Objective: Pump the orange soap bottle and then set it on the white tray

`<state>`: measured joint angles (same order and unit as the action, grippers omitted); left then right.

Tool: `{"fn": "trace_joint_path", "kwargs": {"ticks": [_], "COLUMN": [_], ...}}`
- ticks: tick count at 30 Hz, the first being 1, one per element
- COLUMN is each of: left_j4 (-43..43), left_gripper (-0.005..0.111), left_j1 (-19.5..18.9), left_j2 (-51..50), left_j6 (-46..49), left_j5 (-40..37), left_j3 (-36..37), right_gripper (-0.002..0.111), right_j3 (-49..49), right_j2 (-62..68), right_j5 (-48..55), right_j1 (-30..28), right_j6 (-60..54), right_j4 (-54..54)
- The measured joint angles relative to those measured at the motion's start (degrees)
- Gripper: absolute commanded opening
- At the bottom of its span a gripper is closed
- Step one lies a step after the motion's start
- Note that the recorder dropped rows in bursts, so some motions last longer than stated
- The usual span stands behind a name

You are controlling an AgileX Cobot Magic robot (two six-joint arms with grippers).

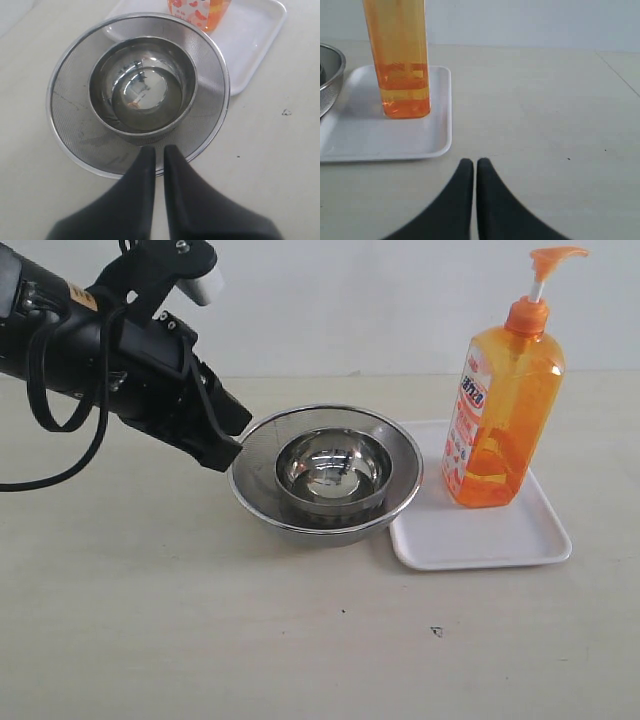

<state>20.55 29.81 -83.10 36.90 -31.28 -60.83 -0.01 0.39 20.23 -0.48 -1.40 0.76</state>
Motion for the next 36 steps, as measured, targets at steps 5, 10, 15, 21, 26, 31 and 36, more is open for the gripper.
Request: {"fn": "trace_joint_path", "kwargs": {"ticks": [5, 10, 15, 21, 26, 31, 36], "left_j4": [0.0, 0.0, -0.5, -1.0, -1.1, -1.1, 0.3], "left_gripper": [0.005, 0.005, 0.005, 0.005, 0.005, 0.005, 0.005], "left_j1": [0.0, 0.0, 0.0, 0.0, 0.0, -0.1, -4.7], "left_j2": [0.0, 0.0, 0.0, 1.1, 7.2, 17.7, 30.3], "left_j6": [0.0, 0.0, 0.5, 1.0, 1.2, 1.2, 1.2], "left_j5": [0.0, 0.0, 1.2, 5.0, 5.2, 5.6, 6.1], "left_j3": [0.0, 0.0, 0.0, 0.0, 0.0, 0.0, 2.9], "right_gripper": [0.0, 0.0, 0.0, 0.0, 0.0, 0.0, 0.0], "right_j3": [0.0, 0.0, 0.0, 0.0, 0.0, 0.0, 0.0], "right_j2": [0.0, 0.0, 0.0, 0.0, 0.0, 0.0, 0.0], "right_j5": [0.0, 0.0, 0.0, 0.0, 0.0, 0.0, 0.0], "right_j1": [0.0, 0.0, 0.0, 0.0, 0.0, 0.0, 0.0], "right_j6": [0.0, 0.0, 0.0, 0.0, 0.0, 0.0, 0.0], "right_j4": [0.0, 0.0, 0.0, 0.0, 0.0, 0.0, 0.0]}}
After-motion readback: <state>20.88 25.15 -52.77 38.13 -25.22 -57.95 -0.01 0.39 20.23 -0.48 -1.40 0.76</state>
